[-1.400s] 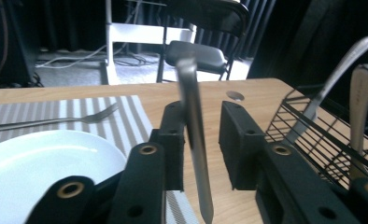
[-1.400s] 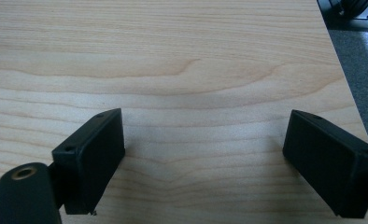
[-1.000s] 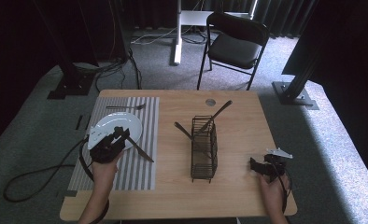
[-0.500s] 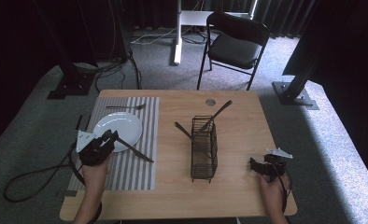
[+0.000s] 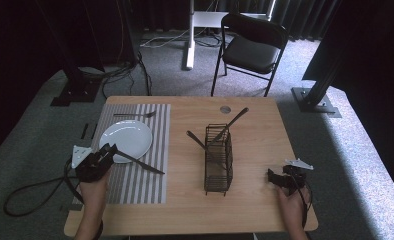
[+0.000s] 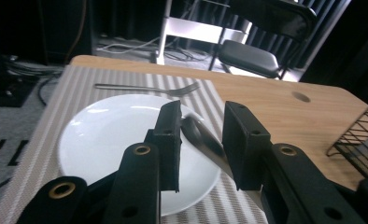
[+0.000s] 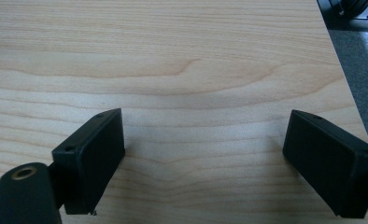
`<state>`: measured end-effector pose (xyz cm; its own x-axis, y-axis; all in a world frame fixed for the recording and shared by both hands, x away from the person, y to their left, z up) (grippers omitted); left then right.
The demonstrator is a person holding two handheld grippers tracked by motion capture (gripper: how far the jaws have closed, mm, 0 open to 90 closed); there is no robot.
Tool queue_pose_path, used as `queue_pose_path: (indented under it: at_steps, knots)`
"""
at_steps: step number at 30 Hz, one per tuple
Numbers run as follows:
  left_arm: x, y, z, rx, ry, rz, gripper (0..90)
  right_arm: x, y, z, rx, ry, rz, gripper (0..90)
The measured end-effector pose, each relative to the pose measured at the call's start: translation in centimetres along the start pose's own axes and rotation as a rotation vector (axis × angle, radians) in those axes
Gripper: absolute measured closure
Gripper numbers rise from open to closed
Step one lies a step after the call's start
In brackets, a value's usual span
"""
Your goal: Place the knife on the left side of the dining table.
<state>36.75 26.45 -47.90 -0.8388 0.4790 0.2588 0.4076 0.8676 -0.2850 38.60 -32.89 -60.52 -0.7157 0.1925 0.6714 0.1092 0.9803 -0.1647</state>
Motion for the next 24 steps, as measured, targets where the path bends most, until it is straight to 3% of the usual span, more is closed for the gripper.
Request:
queue_pose_path:
  at_steps: [7,15,20,24]
  knots:
    - [0.6,1.4,0.9,0.034,0.015,-0.010,70.4,0.0,0.0,0.0,0.000,0.000,0.000,12.1]
    - [1.0,3.1,2.5,0.108,0.033,-0.003,69.7,0.0,0.0,0.0,0.000,0.000,0.000,12.1]
    - [1.0,3.8,3.3,0.117,0.040,-0.023,69.2,0.0,0.0,0.0,0.000,0.000,0.000,12.1]
    - [1.1,4.5,4.4,0.162,0.037,-0.021,67.3,0.0,0.0,0.0,0.000,0.000,0.000,12.1]
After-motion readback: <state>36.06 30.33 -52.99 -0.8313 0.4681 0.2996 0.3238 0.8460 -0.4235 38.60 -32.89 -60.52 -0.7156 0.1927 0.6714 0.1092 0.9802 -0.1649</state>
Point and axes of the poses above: each handheld gripper's, and its own axes: x roughly backward along the jaws, z roughly out of its underside, y roughly to its left, the point moved 8 cm from there along -x, roughly forward along the jaws, and after that the axes turned 15 degrees about z, right-handed, at the moved point
